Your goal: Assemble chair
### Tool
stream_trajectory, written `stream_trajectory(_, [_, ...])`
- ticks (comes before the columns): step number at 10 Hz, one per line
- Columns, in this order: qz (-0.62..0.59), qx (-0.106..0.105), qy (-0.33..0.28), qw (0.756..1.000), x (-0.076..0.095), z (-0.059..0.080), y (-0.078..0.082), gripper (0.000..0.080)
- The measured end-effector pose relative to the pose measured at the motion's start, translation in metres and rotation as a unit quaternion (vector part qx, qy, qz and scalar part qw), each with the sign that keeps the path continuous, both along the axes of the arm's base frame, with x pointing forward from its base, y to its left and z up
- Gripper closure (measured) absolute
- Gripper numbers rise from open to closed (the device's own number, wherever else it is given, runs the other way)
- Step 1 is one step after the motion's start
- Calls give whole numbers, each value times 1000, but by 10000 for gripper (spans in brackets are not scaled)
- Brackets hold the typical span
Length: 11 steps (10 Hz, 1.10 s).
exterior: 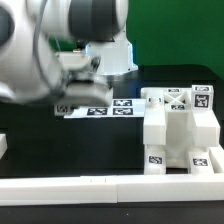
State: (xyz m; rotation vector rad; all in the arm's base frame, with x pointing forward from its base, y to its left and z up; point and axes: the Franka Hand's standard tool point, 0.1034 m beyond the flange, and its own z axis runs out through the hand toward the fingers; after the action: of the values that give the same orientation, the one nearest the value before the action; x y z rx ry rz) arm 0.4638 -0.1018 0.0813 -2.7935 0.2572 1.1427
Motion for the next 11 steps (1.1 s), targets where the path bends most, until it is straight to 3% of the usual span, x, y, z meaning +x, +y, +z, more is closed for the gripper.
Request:
stream_trajectory(1, [5, -7, -50, 999, -2, -1, -5, 522])
stream_trajectory(2, [10, -20, -72, 997, -18, -16, -8, 521])
stream_trajectory(5, [15, -37, -156, 987, -8, -16, -7, 521])
stream_trajectory(6, [13, -33, -190, 981, 10, 0, 7, 521])
stream_trajectory(7, [18, -28, -245, 969, 36, 32, 23, 521])
stream_trajectory(8, [24, -30, -288, 957, 49, 55, 32, 521])
stream_trajectory(9, [41, -45, -339, 939, 54, 56, 32, 521])
stream_trajectory(10, [45, -55, -363, 929, 37, 45, 34, 521])
stream_trajectory(11, [40, -62, -389, 918, 39, 47, 31, 521])
